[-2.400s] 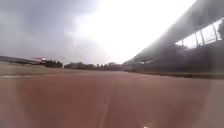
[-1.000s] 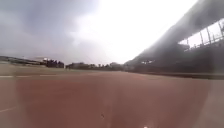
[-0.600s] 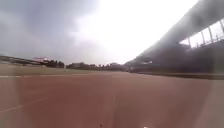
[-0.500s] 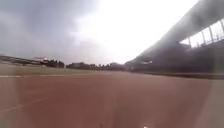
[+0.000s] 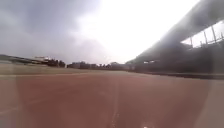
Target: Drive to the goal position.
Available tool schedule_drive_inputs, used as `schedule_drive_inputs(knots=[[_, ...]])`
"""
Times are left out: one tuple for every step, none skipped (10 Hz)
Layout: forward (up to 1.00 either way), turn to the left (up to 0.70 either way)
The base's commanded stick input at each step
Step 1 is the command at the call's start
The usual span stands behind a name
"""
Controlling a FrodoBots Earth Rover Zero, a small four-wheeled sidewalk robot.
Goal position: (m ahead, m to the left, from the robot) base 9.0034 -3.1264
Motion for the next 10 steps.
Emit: schedule_drive_inputs(knots=[[0.70, -0.35], [0.70, -0.35], [0.70, -0.35], [0.70, -0.35], [0.70, -0.35], [0.70, -0.35], [0.70, -0.35], [0.70, -0.35], [0.70, -0.35], [0.70, -0.35]])
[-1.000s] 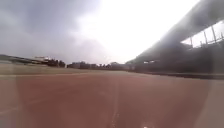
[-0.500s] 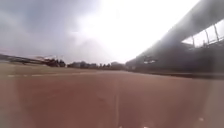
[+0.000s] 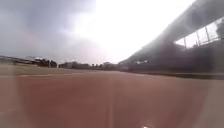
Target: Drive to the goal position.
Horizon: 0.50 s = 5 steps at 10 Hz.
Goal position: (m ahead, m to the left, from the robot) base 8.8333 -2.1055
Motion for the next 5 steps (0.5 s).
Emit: schedule_drive_inputs(knots=[[0.70, 0.00], [0.70, 0.00], [0.70, 0.00], [0.70, 0.00], [0.70, 0.00]])
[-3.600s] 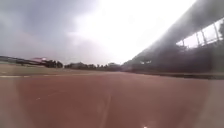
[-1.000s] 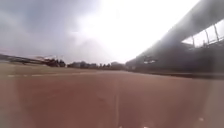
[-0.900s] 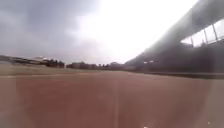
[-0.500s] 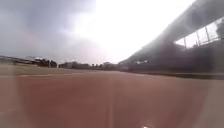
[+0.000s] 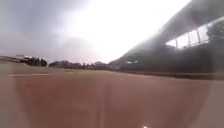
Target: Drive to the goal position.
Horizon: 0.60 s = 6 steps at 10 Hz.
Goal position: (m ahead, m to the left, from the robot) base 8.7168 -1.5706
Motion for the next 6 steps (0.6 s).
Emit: schedule_drive_inputs(knots=[[0.70, 0.00], [0.70, 0.00], [0.70, 0.00], [0.70, 0.00], [0.70, 0.00], [0.70, 0.00]])
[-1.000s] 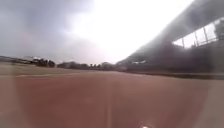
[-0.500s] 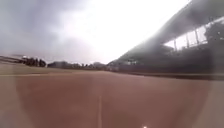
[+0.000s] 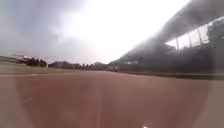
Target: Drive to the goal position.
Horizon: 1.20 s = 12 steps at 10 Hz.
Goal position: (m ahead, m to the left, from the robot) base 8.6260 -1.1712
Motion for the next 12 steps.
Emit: schedule_drive_inputs(knots=[[0.70, 0.00], [0.70, 0.00], [0.70, 0.00], [0.70, 0.00], [0.70, 0.00], [0.70, 0.00], [0.70, 0.00], [0.70, 0.00], [0.70, 0.00], [0.70, 0.00], [0.70, 0.00], [0.70, 0.00]])
